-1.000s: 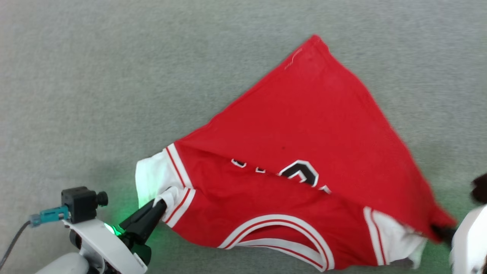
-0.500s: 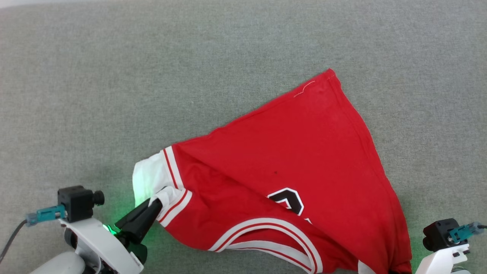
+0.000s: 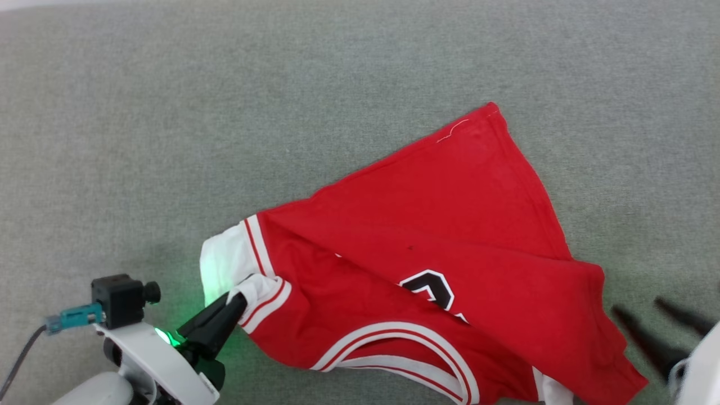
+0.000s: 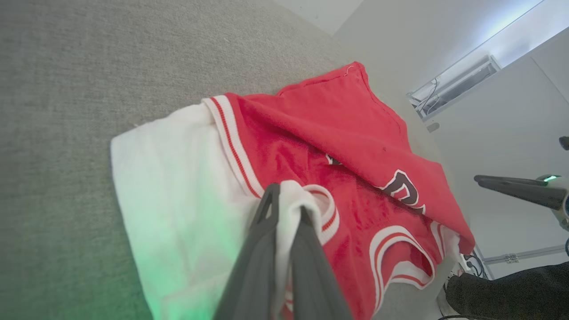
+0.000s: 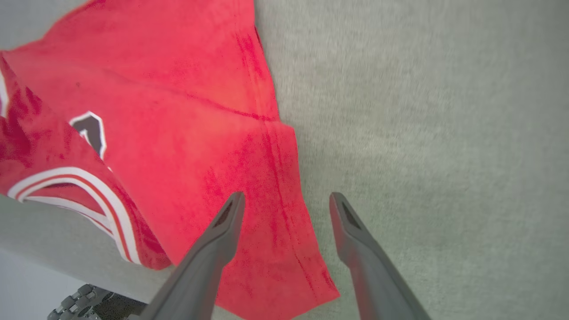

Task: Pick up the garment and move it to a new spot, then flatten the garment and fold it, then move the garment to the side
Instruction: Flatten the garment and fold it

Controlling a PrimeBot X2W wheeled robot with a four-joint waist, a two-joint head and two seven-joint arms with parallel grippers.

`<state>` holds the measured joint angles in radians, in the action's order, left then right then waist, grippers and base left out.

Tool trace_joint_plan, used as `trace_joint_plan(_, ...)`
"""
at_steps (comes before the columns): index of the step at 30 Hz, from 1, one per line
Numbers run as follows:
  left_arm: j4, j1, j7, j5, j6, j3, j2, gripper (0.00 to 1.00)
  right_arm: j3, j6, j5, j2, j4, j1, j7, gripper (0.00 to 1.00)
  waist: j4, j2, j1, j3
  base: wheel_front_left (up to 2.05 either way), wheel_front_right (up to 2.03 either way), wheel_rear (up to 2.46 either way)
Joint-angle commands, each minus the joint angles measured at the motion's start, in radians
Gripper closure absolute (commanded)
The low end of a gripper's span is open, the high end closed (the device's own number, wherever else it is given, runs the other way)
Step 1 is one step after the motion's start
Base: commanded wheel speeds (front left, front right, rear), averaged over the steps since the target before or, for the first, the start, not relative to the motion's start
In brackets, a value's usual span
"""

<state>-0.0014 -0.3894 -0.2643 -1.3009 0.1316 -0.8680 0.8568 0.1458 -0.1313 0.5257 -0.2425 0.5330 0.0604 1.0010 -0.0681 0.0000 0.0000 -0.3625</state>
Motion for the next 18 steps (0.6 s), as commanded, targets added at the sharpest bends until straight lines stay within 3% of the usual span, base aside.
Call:
trace_joint_plan(1, -0.003, 0.002, 0.001, 0.006, -0.003, 0.001, -0.006, 1.0, 0.012, 0.001, 0.006, -0.005, 0.017, -0.022, 0.013, 0.0, 0.005, 0.0, 0.0, -0.003, 0.0, 0.0, 0.0)
trace_joint_plan(7, -0.016, -0.022, 0.001, 0.019, -0.003, -0.004, -0.023, 1.0, 0.06, 0.001, -0.015, -0.051, 0.078, -0.24, 0.048, 0.0, 0.034, 0.0, 0.0, -0.032, 0.0, 0.0, 0.0)
trace_joint_plan(18, -0.024, -0.087, 0.001, 0.032, -0.003, -0.025, -0.055, 1.0, -0.163, 0.001, -0.147, -0.062, -0.367, -0.672, -0.103, 0.0, 0.104, 0.0, 0.0, -0.115, 0.0, 0.0, 0.0)
